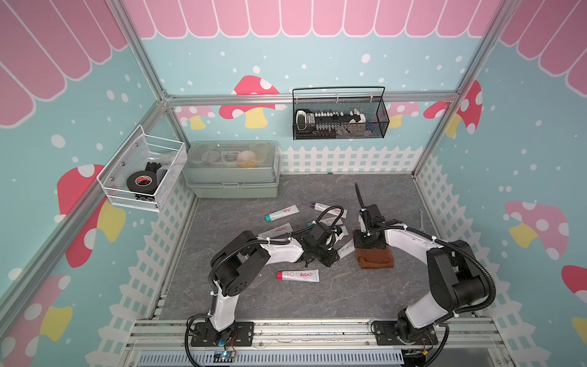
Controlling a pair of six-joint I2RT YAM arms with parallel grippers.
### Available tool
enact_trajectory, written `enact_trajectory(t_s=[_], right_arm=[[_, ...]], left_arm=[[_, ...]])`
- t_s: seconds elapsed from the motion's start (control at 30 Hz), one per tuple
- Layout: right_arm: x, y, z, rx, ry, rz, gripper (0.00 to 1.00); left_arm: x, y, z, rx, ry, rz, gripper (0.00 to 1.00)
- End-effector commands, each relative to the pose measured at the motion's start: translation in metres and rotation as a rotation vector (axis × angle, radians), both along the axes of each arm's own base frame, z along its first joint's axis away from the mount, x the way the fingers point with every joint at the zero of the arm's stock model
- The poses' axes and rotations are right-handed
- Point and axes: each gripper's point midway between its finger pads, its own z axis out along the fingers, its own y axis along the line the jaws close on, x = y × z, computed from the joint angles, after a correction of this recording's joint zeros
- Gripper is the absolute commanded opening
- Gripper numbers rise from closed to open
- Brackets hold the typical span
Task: Wipe the surface of the toothpaste tube
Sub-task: Wipe the dirt from the toothpaste tube.
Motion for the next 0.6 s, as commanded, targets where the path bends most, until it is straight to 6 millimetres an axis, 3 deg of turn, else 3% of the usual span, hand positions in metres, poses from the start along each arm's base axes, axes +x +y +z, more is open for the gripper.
enact_trajectory(t_s=[0.0,0.1,0.27,0.37,0.43,0.57], right_arm=[[-0.014,-0.033,-0.014,-0.169,0.071,-0.046,0.08],[-0.012,-0.017,-0.007,-0.083,0.048,-0.015,0.08],[-0.014,0.019,0.034,0.137,-0.041,0.079,0.08],[-0.017,0.034,0.048,0.222,-0.041,0.118,0.09],[-0.02,0.041,0.046,0.258,-0.019,0.13,0.09],[-0.024,0.042,0.021,0.26,0.047,0.114,0.08]], left_arm=[[-0.013,0.001,-0.017,0.038,0.046,-0.035,0.24],[-0.014,0.0,-0.017,0.038,0.046,-0.04,0.24],[-0.015,0.0,-0.017,0.053,0.036,-0.045,0.25],[-0.014,0.0,-0.02,0.075,0.03,-0.047,0.25],[-0.014,0.0,-0.021,0.085,0.028,-0.049,0.25],[-0.013,0.0,-0.022,0.089,0.025,-0.05,0.25]])
